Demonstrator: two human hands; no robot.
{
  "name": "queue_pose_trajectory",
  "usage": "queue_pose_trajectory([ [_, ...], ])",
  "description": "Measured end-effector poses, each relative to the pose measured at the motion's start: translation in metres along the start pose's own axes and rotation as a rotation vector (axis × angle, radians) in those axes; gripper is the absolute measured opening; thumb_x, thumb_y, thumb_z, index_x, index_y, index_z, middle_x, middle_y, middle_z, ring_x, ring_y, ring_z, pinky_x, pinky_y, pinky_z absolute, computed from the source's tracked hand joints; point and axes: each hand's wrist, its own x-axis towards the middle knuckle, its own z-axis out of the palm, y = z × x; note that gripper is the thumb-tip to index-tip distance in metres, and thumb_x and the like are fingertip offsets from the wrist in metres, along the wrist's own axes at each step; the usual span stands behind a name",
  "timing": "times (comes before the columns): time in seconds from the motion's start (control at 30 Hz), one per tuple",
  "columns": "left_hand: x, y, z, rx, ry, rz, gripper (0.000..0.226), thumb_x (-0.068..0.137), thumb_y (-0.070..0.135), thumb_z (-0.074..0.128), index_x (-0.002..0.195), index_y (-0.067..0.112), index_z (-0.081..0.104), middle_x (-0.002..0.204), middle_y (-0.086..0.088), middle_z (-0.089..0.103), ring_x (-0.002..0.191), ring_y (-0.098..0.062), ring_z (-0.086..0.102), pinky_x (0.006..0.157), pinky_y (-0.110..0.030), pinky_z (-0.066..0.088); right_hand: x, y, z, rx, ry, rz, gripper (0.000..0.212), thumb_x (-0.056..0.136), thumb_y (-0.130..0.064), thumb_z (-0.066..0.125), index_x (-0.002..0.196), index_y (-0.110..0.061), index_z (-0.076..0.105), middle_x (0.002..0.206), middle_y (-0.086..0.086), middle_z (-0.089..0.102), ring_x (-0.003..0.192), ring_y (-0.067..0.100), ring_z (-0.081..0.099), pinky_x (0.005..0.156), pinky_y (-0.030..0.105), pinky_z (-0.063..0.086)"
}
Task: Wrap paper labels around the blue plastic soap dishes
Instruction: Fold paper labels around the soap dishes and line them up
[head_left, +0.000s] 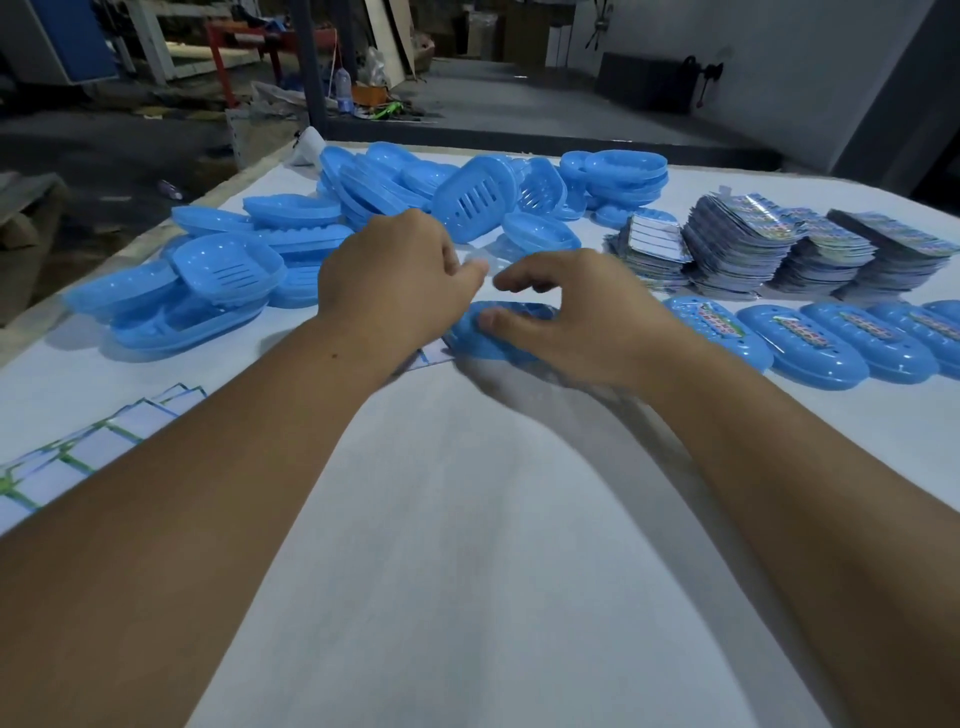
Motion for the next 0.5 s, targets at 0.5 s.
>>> queue_pose_trajectory([
  [0.5,-0.0008,-0.0002,0.0051,-0.009,0.008,-0.007,0.039,0.088,0.054,0.059,0.064,0.023,0.062,0.064,0.004,0.061,0.061,-0.010,0.052,0.050,-0.024,0.033,0.0026,-0.0028,0.0044,-0.186,-0.081,0.070,0.058,0.076,-0.075,0.061,0.121,-0.038,0.067,0.118,-0.010,0.064,0.109,0.018,0.059,0.091,0.039,0.052],
])
